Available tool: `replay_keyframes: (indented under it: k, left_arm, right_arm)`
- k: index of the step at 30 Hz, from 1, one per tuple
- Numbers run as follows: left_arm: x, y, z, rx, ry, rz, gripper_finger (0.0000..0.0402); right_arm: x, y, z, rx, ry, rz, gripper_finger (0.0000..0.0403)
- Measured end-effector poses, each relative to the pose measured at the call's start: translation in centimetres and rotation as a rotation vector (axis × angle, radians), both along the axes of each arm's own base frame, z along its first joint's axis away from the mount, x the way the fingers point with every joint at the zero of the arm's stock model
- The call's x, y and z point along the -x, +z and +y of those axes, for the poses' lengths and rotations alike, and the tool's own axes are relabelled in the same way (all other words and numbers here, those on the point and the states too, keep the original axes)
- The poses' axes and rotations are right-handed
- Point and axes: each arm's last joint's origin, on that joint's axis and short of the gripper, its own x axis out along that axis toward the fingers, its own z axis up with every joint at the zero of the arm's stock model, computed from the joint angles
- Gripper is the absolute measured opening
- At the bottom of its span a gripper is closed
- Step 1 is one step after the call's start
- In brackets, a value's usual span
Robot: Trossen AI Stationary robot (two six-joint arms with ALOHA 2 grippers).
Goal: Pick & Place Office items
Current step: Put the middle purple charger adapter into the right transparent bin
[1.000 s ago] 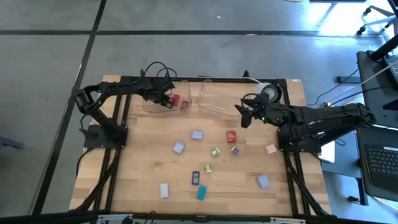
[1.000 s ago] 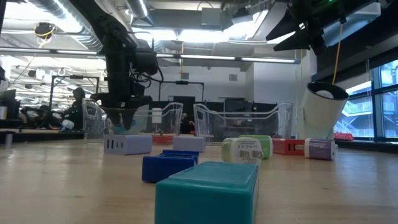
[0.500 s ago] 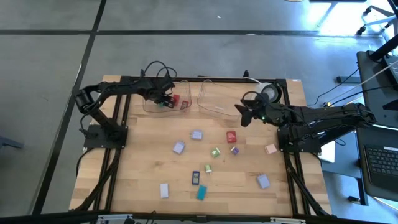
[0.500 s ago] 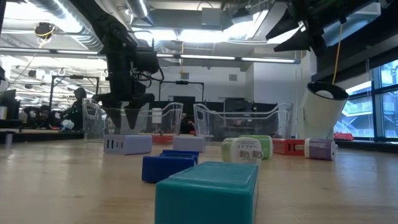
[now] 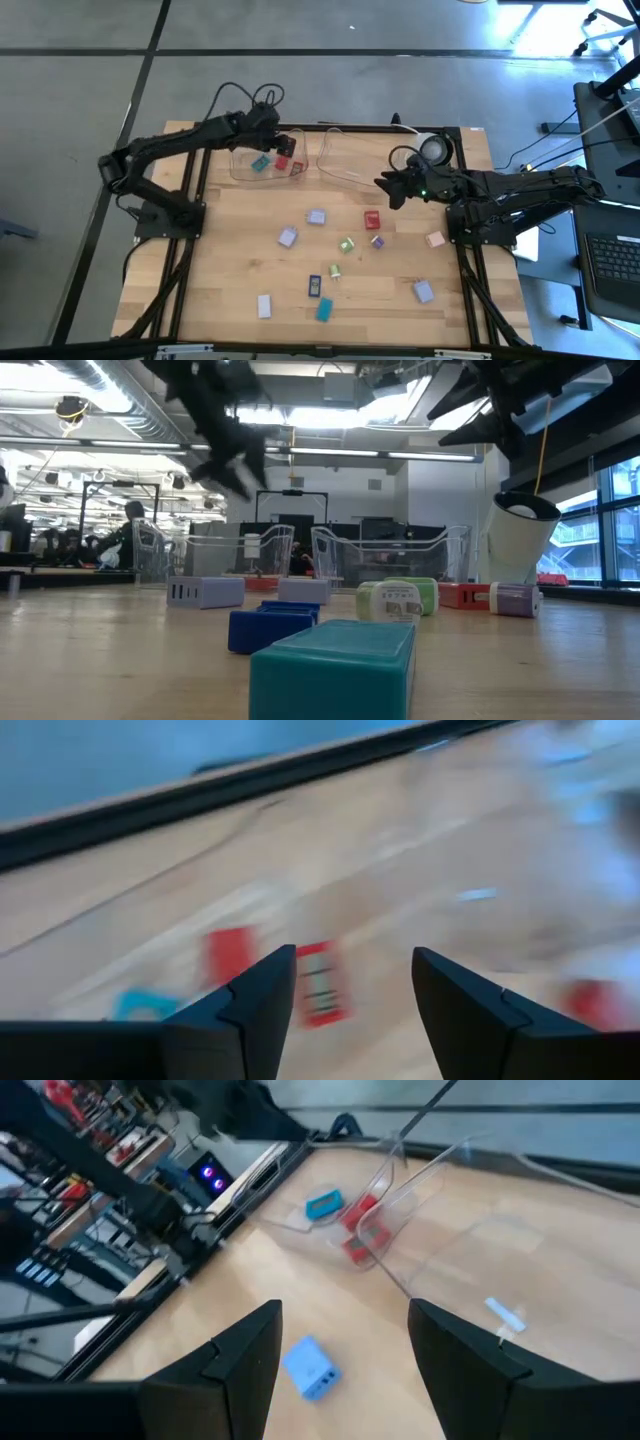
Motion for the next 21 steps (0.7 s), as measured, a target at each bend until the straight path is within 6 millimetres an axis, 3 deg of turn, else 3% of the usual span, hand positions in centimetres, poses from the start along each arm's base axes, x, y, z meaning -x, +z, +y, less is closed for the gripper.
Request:
replay_keyframes:
  k: [4, 9, 14, 21]
  left_arm:
    - [-1.8, 2.4, -3.6, -0.071, -0.159, -0.174, 0.0196]
    - [-4.1, 3.4, -9.5, -0.173, -0.418, -0.259, 0.0196]
    - [-5.0, 2.5, -14.1, -0.203, -0.441, -0.199, 0.0203]
    - [-5.6, -0.5, -17.5, -0.054, -0.388, -0.075, 0.0252]
  right_arm:
    - [0.1, -0.2, 0.0, 0.0, 0.002, 0.021, 0.0221]
    - [0.1, -0.3, 0.0, 0.027, 0.014, 0.046, 0.0221]
    - [0.1, -0.3, 0.0, 0.07, 0.035, 0.063, 0.0221]
    - [0.1, -0.3, 0.0, 0.115, 0.067, 0.084, 0.0221]
